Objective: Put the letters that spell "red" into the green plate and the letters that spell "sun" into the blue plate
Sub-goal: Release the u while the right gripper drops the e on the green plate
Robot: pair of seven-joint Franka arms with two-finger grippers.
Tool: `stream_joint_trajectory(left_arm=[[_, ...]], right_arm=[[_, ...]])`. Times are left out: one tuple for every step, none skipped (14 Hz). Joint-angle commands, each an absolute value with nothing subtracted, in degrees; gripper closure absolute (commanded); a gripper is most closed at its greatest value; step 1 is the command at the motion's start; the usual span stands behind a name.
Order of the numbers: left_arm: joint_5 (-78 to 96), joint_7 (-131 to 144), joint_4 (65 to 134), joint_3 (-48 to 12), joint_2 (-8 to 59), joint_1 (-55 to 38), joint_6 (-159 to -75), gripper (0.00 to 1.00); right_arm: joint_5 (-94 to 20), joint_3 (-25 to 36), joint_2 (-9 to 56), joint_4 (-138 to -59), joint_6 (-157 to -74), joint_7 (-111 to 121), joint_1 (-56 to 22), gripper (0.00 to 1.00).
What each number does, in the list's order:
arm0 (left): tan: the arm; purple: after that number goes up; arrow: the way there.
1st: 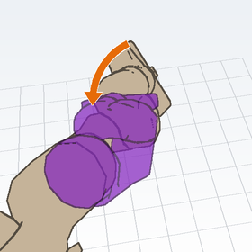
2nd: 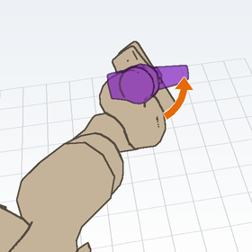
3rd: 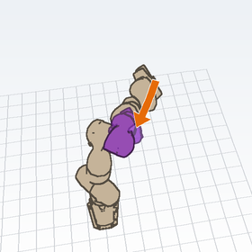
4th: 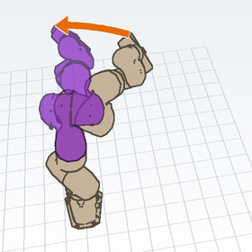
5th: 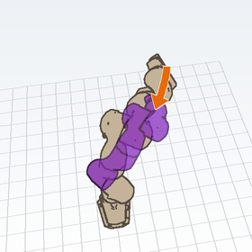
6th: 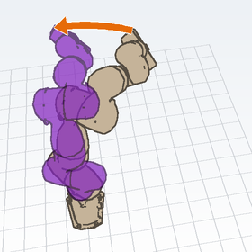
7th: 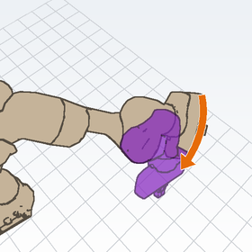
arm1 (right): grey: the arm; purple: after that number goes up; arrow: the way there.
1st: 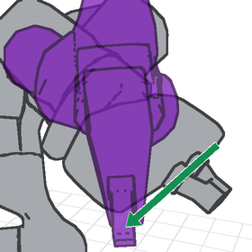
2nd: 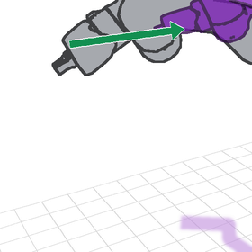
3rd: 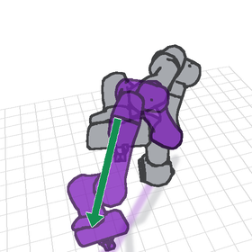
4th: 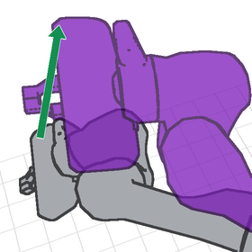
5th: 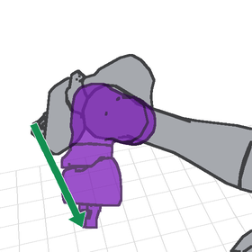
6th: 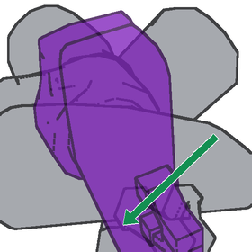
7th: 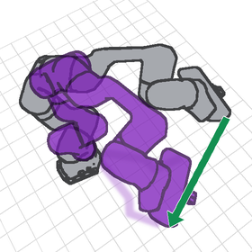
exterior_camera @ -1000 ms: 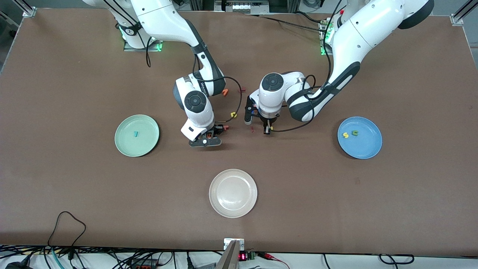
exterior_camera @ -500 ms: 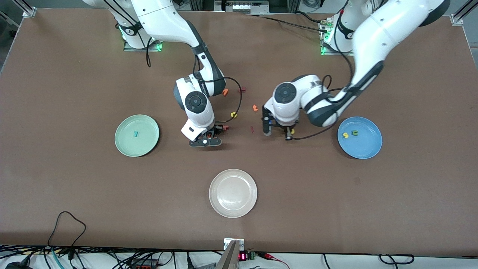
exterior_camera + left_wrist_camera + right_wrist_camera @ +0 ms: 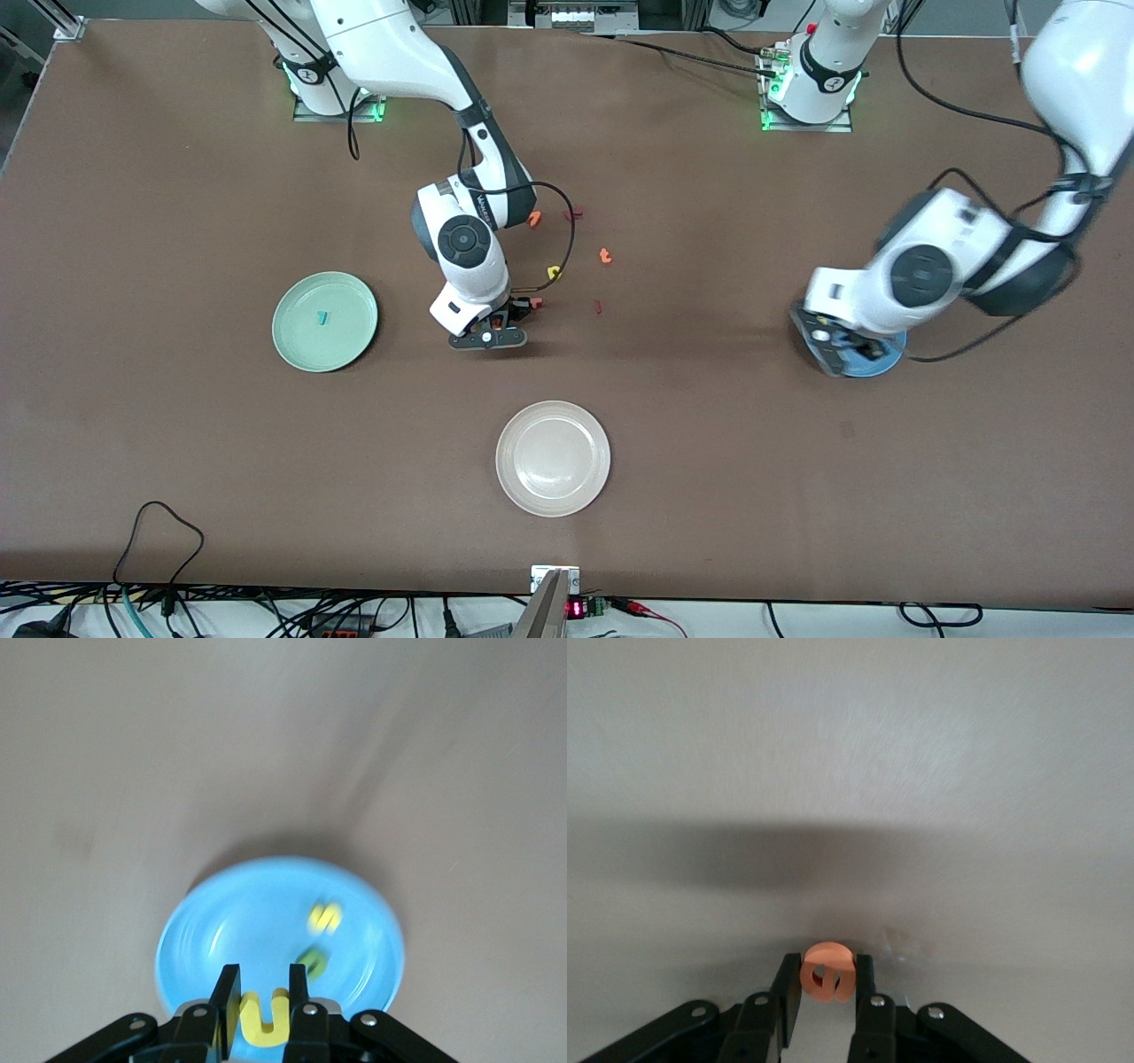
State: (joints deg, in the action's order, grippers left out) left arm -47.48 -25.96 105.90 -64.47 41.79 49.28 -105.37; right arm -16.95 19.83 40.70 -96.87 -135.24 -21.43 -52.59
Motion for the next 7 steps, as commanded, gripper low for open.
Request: stream_joint_trajectory(left_arm=[[-48.78,-26.28,108.36,-65.04,42.19,53.52,-105.9,0.68],[-48.78,-25.93,108.8,-64.52,42.19,53.44,-106.17,0.39],[-48.78,-25.84,108.63,-64.16,42.19,53.44,-106.08,0.0],[-48.78,-25.75,108.37,-64.16,42.01,53.0,-105.74,0.0],[-48.69,-25.75,108.28,-64.33,41.92,52.82,-105.47,0.0],[-48.6,-25.75,108.19,-64.42,41.92,52.82,-105.38,0.0],[-48.52,-25.84,108.02,-64.51,41.92,53.0,-105.38,0.0]], right_arm=[[-17.32,24.06,34.11,-97.73,-127.12,-20.13,-49.31,0.91],[-17.23,26.34,33.93,-98.34,-124.83,-18.73,-49.22,0.91],[-17.23,28.46,33.84,-100.18,-124.46,-15.59,-49.65,0.91],[-17.23,30.22,33.05,-102.11,-124.45,-12.77,-49.92,0.91],[-17.23,31.71,32.35,-103.87,-124.37,-10.48,-49.92,0.9],[-17.23,33.29,30.69,-106.15,-124.45,-8.02,-50.01,0.9],[-17.23,34.35,29.28,-108.61,-124.71,-5.91,-49.92,0.88]])
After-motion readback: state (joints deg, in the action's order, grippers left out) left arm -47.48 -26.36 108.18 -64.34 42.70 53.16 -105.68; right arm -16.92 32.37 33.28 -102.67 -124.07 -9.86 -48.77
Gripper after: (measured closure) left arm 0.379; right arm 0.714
